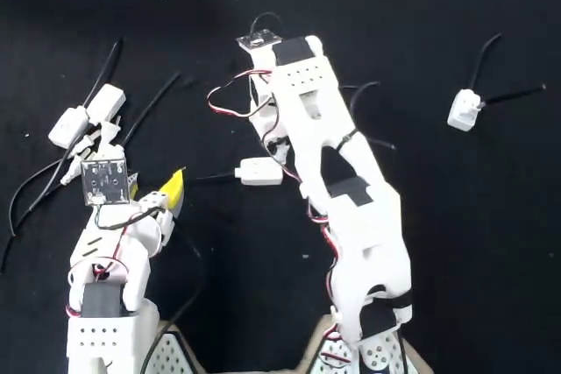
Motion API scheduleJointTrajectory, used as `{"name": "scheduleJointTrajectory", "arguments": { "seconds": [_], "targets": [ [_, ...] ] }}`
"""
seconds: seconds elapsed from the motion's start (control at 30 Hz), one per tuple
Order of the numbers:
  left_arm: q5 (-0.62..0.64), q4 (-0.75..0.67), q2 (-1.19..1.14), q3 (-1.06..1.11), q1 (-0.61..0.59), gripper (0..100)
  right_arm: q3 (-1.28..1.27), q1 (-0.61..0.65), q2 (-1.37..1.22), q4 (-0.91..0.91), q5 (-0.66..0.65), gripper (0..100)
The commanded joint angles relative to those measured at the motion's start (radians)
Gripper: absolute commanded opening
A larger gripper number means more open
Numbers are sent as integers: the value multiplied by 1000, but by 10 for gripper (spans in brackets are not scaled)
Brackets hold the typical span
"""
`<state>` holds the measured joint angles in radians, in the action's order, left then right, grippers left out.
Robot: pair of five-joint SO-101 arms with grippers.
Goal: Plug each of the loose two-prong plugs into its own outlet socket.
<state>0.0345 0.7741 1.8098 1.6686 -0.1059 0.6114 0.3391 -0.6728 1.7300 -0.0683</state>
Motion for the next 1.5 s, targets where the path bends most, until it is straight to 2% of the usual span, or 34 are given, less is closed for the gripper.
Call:
{"name": "scheduleJointTrajectory", "arguments": {
  "seconds": [0.0, 0.37, 0.73, 0.9, 1.33, 1.47],
  "targets": [
    [-14, -17, 12, 1, 15, 253, -2, -5, 13, 37, 11, 10],
    [-14, -18, 12, 1, 15, 253, -140, 26, 130, 32, 51, 10],
    [-14, -17, 12, -1, 15, 253, -38, 41, 47, 17, 97, 10],
    [-14, -17, 12, -1, 13, 253, -38, 61, 16, 12, 169, 10],
    [-14, -17, 12, -2, 13, 253, -38, 63, -91, -15, 161, 10],
    [-14, -17, 12, -2, 13, 253, -31, 64, -127, -38, 100, 10]
  ]
}}
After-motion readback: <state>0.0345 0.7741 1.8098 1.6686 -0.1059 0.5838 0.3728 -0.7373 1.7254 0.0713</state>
